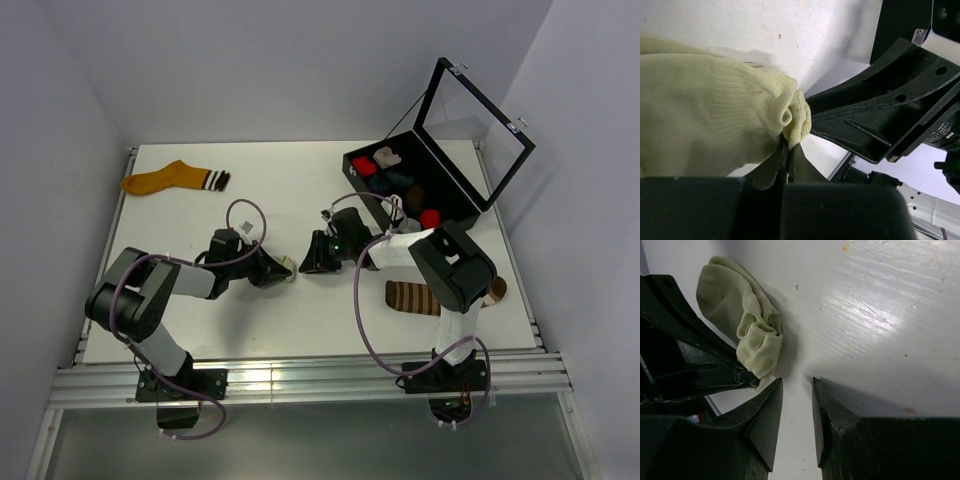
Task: Roll the socks
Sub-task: Roll the sock at the center of the board.
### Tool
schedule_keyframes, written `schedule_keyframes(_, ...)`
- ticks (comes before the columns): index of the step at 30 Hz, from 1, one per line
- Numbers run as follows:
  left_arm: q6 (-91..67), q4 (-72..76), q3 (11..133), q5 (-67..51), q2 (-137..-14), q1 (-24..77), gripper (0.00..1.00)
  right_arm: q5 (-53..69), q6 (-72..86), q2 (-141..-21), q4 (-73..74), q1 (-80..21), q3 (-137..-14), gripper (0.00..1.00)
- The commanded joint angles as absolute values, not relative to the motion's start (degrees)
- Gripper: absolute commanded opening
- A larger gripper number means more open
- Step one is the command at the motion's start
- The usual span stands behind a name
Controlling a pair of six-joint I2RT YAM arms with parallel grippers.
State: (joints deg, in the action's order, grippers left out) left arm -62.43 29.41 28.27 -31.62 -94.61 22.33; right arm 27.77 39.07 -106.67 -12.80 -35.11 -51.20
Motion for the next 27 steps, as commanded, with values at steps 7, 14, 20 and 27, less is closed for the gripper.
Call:
schedule_keyframes(7,-63.28,33.40,26.90,-33.31,-96.15,21.80,0.00,31.46,42.63,-110.91,-20.04,-35.51,-53.70,0.38)
schedule_keyframes(14,-64.16,35.51,26.46,-34.54,-98.00,21.71,0.00,32.70,43.51,-112.94,-21.89,-35.68,-54.31,0.37)
schedule_keyframes(20,-64.16,35.95,26.72,-35.07,-98.44,21.71,0.00,32.17,42.37,-114.26,-19.26,-35.77,-55.46,0.37)
schedule_keyframes(27,-64.51,37.35,26.63,-35.95,-99.75,21.71,0.00,29.89,38.33,-117.06,-13.63,-37.18,-58.97,0.37)
